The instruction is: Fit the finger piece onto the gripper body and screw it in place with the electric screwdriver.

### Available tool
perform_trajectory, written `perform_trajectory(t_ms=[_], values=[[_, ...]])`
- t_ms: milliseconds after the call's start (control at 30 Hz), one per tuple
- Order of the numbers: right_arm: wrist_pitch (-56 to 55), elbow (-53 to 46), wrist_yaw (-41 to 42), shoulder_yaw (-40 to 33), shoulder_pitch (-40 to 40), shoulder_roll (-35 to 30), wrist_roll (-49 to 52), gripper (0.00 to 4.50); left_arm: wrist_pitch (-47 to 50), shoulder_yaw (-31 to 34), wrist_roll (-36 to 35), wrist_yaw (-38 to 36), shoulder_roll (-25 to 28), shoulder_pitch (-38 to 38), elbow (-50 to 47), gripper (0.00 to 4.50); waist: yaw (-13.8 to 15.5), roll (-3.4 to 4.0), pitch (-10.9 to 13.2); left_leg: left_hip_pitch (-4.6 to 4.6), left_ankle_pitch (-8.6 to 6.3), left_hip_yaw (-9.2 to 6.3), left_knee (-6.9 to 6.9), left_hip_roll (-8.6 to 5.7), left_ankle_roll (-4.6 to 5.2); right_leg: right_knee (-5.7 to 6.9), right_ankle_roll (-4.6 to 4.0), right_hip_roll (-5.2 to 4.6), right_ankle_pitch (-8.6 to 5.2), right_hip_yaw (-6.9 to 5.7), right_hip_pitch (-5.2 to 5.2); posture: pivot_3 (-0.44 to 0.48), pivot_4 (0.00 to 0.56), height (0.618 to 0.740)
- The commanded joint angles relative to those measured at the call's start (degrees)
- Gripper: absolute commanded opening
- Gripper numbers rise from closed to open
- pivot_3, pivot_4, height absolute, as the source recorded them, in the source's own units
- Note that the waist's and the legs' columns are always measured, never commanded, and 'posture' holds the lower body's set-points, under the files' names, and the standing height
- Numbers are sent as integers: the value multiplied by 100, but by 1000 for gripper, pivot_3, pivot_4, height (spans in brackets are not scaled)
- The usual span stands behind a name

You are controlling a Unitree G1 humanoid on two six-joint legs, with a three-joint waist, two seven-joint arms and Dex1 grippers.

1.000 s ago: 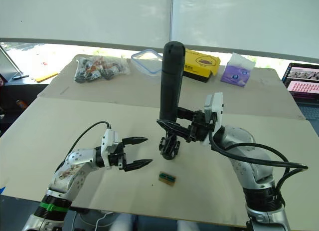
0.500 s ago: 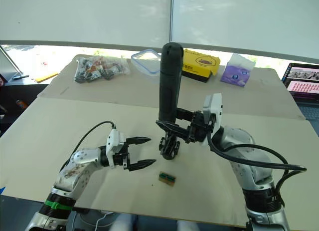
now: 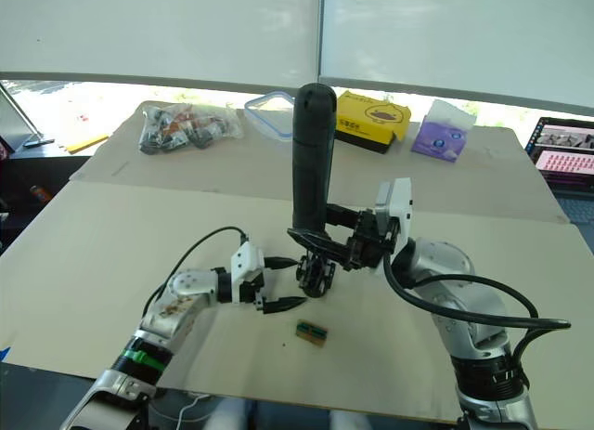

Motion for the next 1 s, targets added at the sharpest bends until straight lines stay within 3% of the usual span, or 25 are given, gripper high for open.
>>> perform_trajectory(t_ms=[33,667,733,1000], values=[[-129,-228,51,-71,-12,-6,20,1913,-299,-91,126,-75,-103,-216,284,4500,-12,0,0,0,0,0,0,0,0,0,1,0,0,0,0,0,150,740],[-62,-301,19,-70,53,-53,-14,1913,-352,-174,216,-512,-614,-658,1088,4500,1,0,0,0,0,-1,-1,0,0,-3,34,1,19,-1,3,0,150,740],[-58,-310,15,-68,60,-57,-19,1913,-326,-154,224,-517,-635,-664,1092,3955,2,0,0,0,0,-1,-1,-1,0,-3,35,1,19,-1,3,0,150,740],[-33,-333,12,-63,87,-55,-52,1913,-339,-210,355,-571,-556,-652,1144,3955,0,0,0,0,0,-2,-1,-1,0,-2,35,1,19,-1,3,0,150,740]])
